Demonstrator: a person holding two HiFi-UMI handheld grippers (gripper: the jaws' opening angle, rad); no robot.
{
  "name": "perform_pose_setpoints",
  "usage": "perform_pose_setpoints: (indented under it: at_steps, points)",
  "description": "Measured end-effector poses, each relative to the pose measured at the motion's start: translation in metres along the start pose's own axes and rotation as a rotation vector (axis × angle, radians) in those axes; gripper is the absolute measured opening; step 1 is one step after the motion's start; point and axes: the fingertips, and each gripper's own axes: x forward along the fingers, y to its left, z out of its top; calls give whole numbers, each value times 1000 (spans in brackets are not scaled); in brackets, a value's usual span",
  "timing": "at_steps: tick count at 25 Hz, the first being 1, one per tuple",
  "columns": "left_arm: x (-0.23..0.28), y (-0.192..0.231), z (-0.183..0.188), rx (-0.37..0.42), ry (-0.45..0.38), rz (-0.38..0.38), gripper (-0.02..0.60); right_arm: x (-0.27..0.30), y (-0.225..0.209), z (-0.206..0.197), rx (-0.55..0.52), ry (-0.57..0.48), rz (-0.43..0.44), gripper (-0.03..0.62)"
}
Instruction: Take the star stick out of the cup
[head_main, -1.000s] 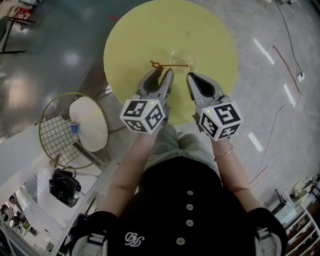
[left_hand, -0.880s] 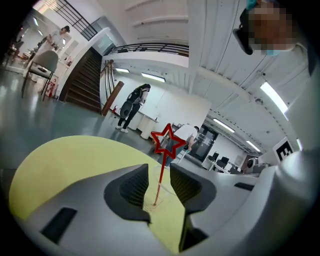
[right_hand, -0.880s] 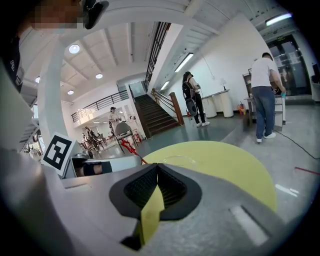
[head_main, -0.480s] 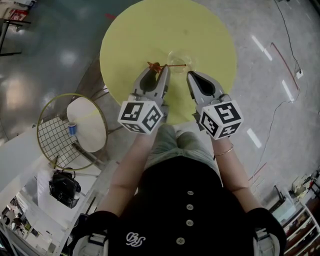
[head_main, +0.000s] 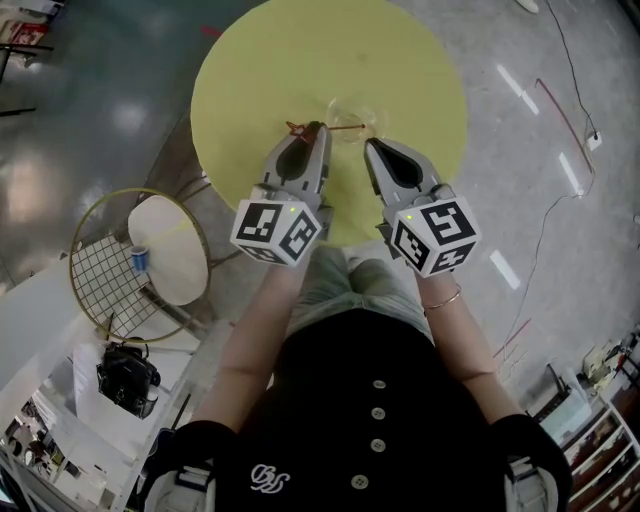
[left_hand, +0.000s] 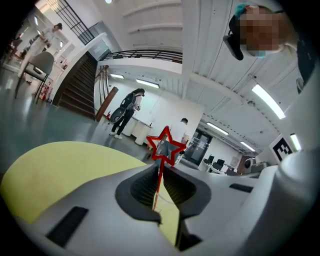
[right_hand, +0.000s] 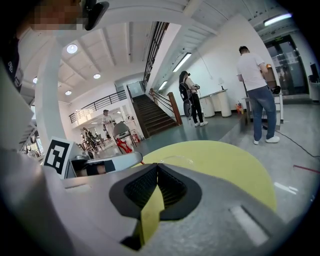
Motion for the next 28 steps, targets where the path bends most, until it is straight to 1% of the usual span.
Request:
perform_pose_setpoints:
  at_steps: [4, 13, 18, 24, 28]
  points:
    - [-1, -2, 0, 47, 9, 2, 25, 2, 3, 2, 1, -6, 5, 5]
    - [1, -2, 4, 65, 14, 0, 23, 5, -2, 4, 1, -11, -4, 5]
    - [6, -4, 8, 72, 30, 12, 23, 2, -11, 10, -1, -21, -12, 5]
    - [10, -11, 12, 114, 57, 13, 23, -2, -17, 16, 4, -33, -13, 5]
    - [9, -11, 13, 106, 56, 17, 23, -3, -18, 18, -1, -49, -10, 5]
